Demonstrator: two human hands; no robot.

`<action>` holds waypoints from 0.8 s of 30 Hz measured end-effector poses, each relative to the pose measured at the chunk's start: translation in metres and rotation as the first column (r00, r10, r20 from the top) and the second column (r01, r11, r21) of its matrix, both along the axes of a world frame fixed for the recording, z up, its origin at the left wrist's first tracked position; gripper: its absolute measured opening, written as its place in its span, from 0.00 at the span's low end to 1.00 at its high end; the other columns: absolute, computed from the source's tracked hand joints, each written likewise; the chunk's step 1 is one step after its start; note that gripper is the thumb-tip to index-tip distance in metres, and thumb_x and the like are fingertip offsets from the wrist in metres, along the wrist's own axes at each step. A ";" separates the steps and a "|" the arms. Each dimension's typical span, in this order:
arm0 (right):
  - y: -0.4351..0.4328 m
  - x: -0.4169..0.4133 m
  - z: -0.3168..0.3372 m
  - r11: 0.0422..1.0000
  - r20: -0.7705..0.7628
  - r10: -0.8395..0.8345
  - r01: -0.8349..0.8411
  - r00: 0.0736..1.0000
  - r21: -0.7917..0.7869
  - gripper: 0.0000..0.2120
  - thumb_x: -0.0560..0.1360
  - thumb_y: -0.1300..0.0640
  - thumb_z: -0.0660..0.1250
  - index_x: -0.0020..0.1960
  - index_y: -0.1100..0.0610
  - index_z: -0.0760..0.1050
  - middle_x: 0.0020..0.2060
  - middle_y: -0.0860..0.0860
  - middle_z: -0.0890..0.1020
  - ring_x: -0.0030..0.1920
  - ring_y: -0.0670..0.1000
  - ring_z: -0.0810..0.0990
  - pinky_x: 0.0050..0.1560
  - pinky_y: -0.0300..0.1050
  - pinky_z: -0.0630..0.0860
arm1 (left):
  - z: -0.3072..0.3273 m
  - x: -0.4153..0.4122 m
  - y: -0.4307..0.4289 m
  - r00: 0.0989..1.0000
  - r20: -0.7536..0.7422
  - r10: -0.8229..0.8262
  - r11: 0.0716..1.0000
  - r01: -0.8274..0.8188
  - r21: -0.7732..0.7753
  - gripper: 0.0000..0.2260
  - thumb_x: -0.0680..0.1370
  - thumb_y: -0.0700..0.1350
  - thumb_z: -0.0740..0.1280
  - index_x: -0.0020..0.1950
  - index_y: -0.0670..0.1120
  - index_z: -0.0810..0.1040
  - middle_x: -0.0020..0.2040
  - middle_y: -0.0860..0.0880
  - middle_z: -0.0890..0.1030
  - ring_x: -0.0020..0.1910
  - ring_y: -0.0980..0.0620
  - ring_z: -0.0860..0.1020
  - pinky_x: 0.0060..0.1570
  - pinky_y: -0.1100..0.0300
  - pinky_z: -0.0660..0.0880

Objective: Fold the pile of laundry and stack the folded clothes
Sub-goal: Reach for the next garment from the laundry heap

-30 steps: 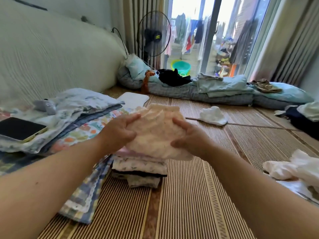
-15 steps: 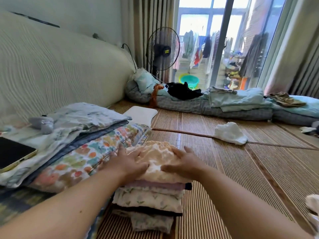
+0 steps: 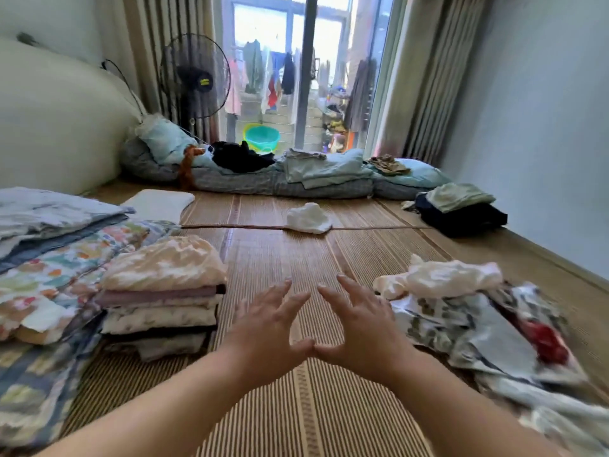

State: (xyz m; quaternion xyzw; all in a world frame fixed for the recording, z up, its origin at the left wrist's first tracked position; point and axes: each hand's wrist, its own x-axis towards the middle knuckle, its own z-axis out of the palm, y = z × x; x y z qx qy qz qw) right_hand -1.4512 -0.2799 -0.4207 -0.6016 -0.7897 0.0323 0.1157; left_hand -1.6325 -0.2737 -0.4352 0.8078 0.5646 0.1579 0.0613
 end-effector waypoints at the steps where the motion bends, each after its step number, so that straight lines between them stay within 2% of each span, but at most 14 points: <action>1: -0.022 0.026 -0.003 0.999 0.005 -0.048 0.048 0.999 -0.010 0.45 0.68 0.30 0.65 0.77 0.39 0.45 0.78 0.47 0.45 0.78 0.51 0.44 0.75 0.61 0.45 | -0.004 0.024 -0.015 0.999 -0.009 -0.054 0.998 0.054 -0.021 0.35 0.74 0.65 0.60 0.77 0.62 0.47 0.79 0.54 0.45 0.78 0.52 0.44 0.74 0.42 0.45; 8: -0.133 0.188 -0.037 0.907 0.044 -0.387 0.389 0.921 -0.159 0.44 0.68 0.33 0.67 0.77 0.40 0.50 0.78 0.47 0.49 0.77 0.51 0.51 0.74 0.60 0.50 | -0.033 0.171 -0.088 0.939 -0.069 -0.338 0.938 0.330 -0.104 0.34 0.74 0.62 0.61 0.77 0.62 0.49 0.79 0.54 0.46 0.78 0.51 0.47 0.74 0.40 0.49; 12: -0.161 0.252 -0.062 0.825 0.006 -0.534 0.522 0.846 -0.215 0.41 0.66 0.33 0.67 0.75 0.41 0.56 0.75 0.47 0.61 0.74 0.52 0.61 0.72 0.57 0.61 | -0.046 0.236 -0.106 0.907 -0.104 -0.408 0.908 0.391 -0.152 0.33 0.74 0.60 0.63 0.76 0.61 0.52 0.79 0.53 0.48 0.78 0.49 0.50 0.73 0.38 0.52; 15: -0.162 0.281 -0.094 0.768 -0.111 -0.623 0.577 0.775 -0.278 0.41 0.63 0.31 0.59 0.74 0.41 0.59 0.71 0.48 0.68 0.70 0.53 0.67 0.69 0.55 0.66 | -0.056 0.271 -0.111 0.896 -0.111 -0.429 0.891 0.400 -0.215 0.33 0.75 0.59 0.64 0.76 0.61 0.53 0.79 0.52 0.50 0.77 0.48 0.53 0.73 0.38 0.54; 17: -0.159 0.290 -0.107 0.731 -0.223 -0.682 0.643 0.697 -0.229 0.33 0.72 0.38 0.60 0.75 0.46 0.61 0.72 0.52 0.67 0.71 0.55 0.65 0.69 0.55 0.65 | -0.064 0.289 -0.110 0.896 -0.113 -0.430 0.881 0.389 -0.269 0.33 0.75 0.59 0.64 0.76 0.60 0.53 0.79 0.52 0.50 0.77 0.48 0.54 0.72 0.39 0.54; 19: -0.154 0.299 -0.113 0.662 -0.310 -0.740 0.729 0.597 -0.174 0.29 0.79 0.47 0.60 0.77 0.50 0.57 0.75 0.57 0.60 0.73 0.58 0.62 0.68 0.54 0.64 | -0.072 0.303 -0.106 0.898 -0.117 -0.424 0.873 0.371 -0.318 0.33 0.75 0.58 0.65 0.76 0.60 0.54 0.79 0.53 0.51 0.76 0.48 0.55 0.72 0.40 0.55; 21: -0.146 0.313 -0.111 0.589 -0.360 -0.786 0.785 0.502 -0.192 0.33 0.79 0.49 0.63 0.78 0.51 0.52 0.74 0.60 0.60 0.72 0.61 0.63 0.64 0.54 0.68 | -0.078 0.314 -0.100 0.901 -0.107 -0.421 0.862 0.361 -0.356 0.32 0.75 0.57 0.65 0.76 0.60 0.54 0.79 0.53 0.52 0.76 0.47 0.57 0.72 0.40 0.58; 22: -0.141 0.321 -0.109 0.552 -0.361 -0.813 0.800 0.456 -0.233 0.35 0.78 0.48 0.64 0.78 0.51 0.50 0.72 0.61 0.64 0.69 0.61 0.67 0.59 0.53 0.70 | -0.082 0.319 -0.097 0.902 -0.097 -0.421 0.854 0.358 -0.378 0.32 0.75 0.56 0.65 0.76 0.61 0.55 0.79 0.53 0.53 0.76 0.47 0.58 0.71 0.40 0.59; 23: -0.136 0.329 -0.107 0.525 -0.337 -0.837 0.804 0.431 -0.277 0.35 0.77 0.48 0.65 0.78 0.52 0.51 0.68 0.60 0.70 0.66 0.61 0.71 0.54 0.50 0.70 | -0.085 0.322 -0.094 0.903 -0.084 -0.422 0.843 0.357 -0.401 0.32 0.75 0.56 0.65 0.76 0.61 0.55 0.79 0.53 0.53 0.75 0.47 0.58 0.71 0.41 0.60; 24: -0.131 0.336 -0.105 0.516 -0.300 -0.850 0.801 0.434 -0.304 0.31 0.77 0.48 0.65 0.76 0.52 0.58 0.62 0.58 0.76 0.60 0.60 0.75 0.50 0.48 0.71 | -0.088 0.326 -0.091 0.902 -0.071 -0.426 0.832 0.360 -0.421 0.31 0.75 0.56 0.65 0.75 0.62 0.55 0.79 0.53 0.54 0.75 0.47 0.59 0.71 0.41 0.61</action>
